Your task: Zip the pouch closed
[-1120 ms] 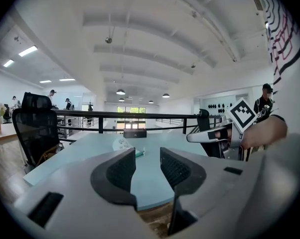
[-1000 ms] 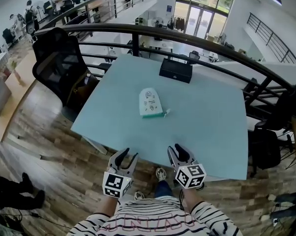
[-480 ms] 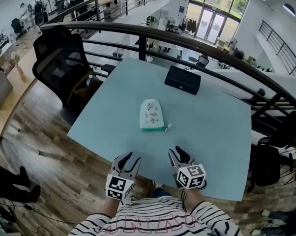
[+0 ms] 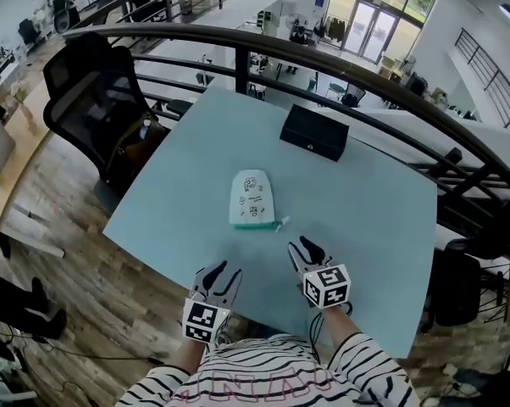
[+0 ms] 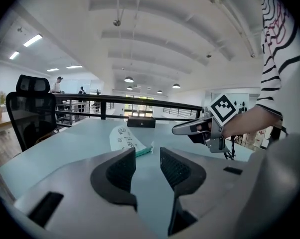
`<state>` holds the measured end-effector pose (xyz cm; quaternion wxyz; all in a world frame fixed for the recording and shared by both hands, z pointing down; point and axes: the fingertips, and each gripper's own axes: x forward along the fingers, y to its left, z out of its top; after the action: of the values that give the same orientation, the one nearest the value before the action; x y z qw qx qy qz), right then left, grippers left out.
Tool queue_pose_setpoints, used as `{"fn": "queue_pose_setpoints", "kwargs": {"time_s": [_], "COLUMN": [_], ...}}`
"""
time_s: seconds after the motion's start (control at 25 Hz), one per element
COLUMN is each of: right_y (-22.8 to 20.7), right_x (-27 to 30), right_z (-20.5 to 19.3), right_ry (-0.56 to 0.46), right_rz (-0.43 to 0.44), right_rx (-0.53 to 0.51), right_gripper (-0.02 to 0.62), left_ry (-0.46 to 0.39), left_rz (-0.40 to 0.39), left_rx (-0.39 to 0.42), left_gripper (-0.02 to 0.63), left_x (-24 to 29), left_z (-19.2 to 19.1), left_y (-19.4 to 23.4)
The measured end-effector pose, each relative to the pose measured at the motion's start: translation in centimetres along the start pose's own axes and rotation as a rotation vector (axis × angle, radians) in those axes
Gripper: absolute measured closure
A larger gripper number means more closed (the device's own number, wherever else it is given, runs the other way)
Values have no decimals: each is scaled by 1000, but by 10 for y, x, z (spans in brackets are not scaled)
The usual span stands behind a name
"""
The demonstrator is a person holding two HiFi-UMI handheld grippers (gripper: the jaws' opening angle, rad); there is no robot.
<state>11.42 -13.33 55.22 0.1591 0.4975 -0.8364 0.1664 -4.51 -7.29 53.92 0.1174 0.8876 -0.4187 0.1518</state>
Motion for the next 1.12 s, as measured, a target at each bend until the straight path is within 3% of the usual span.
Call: {"fn": "queue_pose_setpoints", "kwargs": {"time_s": [0.72, 1.12], "right_y": [-53, -51], "right_x": [98, 119], "right_z": [-30, -39], "right_ry": [176, 256], "right_rz": [148, 340], "right_rx": [-258, -457], "right_gripper": [449, 467], "left_ry": [81, 92], "left_rz": [34, 35], "left_rx": [-1, -15], "left_gripper": [474, 474], "left_x": [51, 60], "left_z": [-17, -15], "left_y": [3, 2]}}
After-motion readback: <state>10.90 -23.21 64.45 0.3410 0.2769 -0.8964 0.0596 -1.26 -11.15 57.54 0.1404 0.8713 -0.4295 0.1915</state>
